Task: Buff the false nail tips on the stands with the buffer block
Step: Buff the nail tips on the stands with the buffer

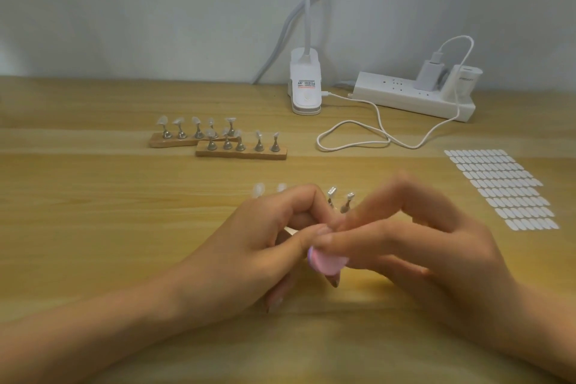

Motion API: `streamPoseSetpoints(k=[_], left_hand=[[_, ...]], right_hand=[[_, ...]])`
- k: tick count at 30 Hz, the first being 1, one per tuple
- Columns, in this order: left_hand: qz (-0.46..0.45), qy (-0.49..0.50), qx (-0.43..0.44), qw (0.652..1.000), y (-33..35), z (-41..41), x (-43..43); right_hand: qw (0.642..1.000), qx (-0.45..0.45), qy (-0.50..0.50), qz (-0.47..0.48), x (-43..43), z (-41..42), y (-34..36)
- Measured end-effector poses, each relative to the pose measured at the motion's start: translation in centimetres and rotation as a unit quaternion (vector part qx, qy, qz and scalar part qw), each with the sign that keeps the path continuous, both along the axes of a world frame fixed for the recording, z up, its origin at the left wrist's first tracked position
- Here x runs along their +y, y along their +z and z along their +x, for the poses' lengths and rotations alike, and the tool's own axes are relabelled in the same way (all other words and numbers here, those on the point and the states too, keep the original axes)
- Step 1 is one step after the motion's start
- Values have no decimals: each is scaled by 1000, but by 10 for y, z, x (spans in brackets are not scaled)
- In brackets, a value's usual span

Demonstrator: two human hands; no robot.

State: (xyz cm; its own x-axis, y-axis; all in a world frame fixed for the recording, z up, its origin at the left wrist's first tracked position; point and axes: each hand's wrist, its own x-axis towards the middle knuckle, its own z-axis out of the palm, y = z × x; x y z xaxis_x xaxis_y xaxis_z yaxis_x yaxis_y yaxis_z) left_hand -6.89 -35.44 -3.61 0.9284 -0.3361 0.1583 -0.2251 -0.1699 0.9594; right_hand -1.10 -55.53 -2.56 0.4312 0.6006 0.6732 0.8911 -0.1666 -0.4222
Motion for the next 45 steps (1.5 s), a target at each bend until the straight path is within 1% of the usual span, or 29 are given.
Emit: streamPoseSetpoints(k=[2,4,5,6,7,9,11,12,13,14,17,18,22,27,31,34,37,40,45], left_hand=[[0,2,-7,1000,-1,0,0],[2,3,-13,1000,-1,0,0],[5,5,-15,1000,-1,0,0],[7,9,-15,1000,-1,0,0],[6,12,-14,1000,-1,0,0],[-2,12,-12,1000,-2,0,0],[-3,5,-13,1000,0,0,0],[-2,2,-12,1000,0,0,-1],[-1,3,-12,1000,0,0,-1],[0,4,-12,1000,0,0,0],[-4,1,-12,1000,-1,0,1],[-6,-4,-11,1000,-1,0,1],[-13,-34,-5,999,-1,-2,1],[-17,-30,-3,999,-1,0,2],[-9,-25,0,1000,-2,0,2],[-20,-24,6,1000,-1,0,1],[-22,-19,14,999,0,1,1],[-35,-13,25,999,0,2,2],[-32,-12,28,999,1,1,3]], right_hand=[[1000,-17,-11,-19,-2,1,3],[1000,-6,-12,-21,-2,-1,6],[1000,2,10,-18,-1,-4,5],[998,37,52,-6,-1,-6,3],[996,57,71,-6,0,-8,4],[998,27,55,-26,-2,-5,7],[1000,-14,-9,-26,-1,-4,7],[1000,1,1,-22,-2,-4,5],[999,23,31,-14,-3,-4,2],[999,27,42,-14,-2,-5,1],[999,-36,-19,-19,-5,5,-1],[999,-35,-34,-15,-7,9,-1],[999,-18,-17,-22,-11,15,-4],[1000,-11,-16,-12,-10,14,-2],[998,-57,-6,-34,-8,9,-1],[999,-41,-10,-20,-9,7,-1],[998,-63,14,-28,-9,1,-3],[997,-68,-15,-27,-10,4,-1],[997,-69,-12,-21,-9,6,-1]])
